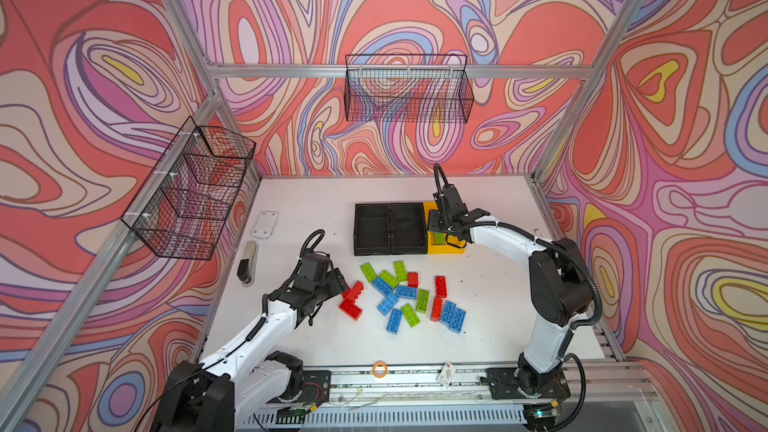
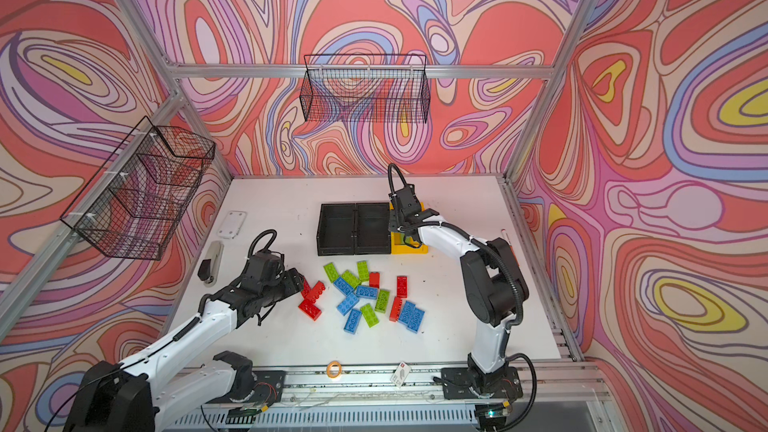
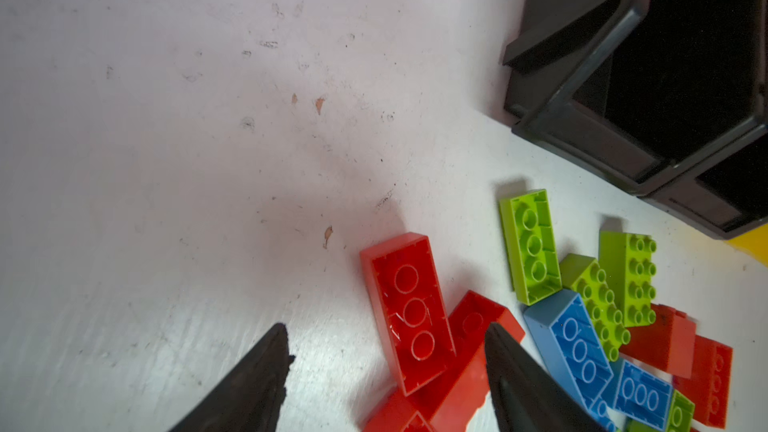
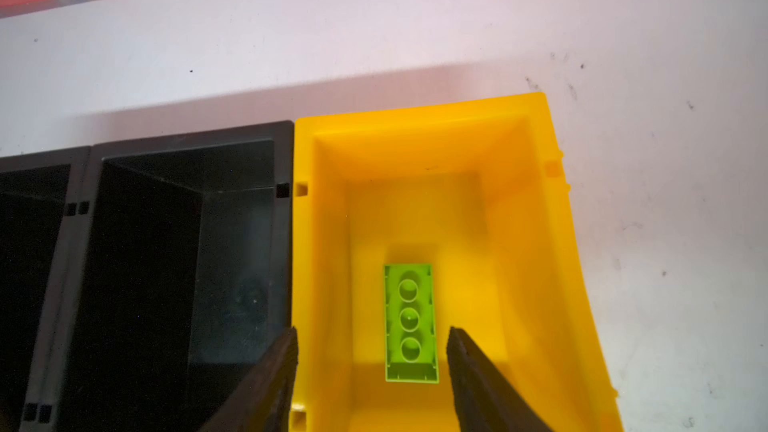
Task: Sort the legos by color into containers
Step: 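Drop the lime-green brick in the yellow bin while the left gripper grasps a red brick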
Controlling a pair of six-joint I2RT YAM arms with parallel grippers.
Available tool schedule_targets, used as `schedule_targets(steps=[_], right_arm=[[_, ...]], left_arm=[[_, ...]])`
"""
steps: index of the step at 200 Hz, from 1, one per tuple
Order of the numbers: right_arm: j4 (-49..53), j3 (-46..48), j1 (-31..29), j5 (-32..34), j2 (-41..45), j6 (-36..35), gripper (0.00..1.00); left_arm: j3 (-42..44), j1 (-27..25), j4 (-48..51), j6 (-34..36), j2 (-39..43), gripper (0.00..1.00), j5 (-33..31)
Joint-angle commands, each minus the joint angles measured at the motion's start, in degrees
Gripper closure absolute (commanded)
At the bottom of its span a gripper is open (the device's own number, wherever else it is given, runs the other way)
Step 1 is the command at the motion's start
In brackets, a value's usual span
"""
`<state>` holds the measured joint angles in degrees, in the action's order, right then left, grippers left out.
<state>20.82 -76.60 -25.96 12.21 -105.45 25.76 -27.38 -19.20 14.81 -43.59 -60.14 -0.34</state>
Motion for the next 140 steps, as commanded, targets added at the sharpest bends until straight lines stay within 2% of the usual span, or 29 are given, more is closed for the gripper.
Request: schedule_targets(steps=[1,40,68,94,115,140], right_arm=[[0.34,1.11,0.03,0.50,6.02,0.49,0.38],[-0.17,6.54,0.12,-2.16,12.76,0.29,0.39],[-0.17,9.50,0.12,-2.81,15.69,-0.44,0.39],[-3.01,13.77,0.13,-3.14,19.25,0.52,0.40],[-4.02,15.15,0.12,-4.26,20.36,1.20,0.40],[-4.10,15.25,0.17,-5.21,20.63,0.90,0.40]], left_arm=[[-0.46,-0.40,-2.07,-1.76,-0.91,0.21,-1.95],[-2.73,-0.40,-0.49,-4.39,-3.10,0.20,-2.65],[-5.83,-0.39,-0.16,-7.84,-6.49,0.20,-0.61],[-4.85,-0.40,-2.81,-12.82,-10.07,0.22,1.37],[-5.70,-0.40,-2.31,-15.38,-13.56,0.26,3.18],[-6.70,-1.47,1.32,-16.84,-14.84,0.28,1.99]])
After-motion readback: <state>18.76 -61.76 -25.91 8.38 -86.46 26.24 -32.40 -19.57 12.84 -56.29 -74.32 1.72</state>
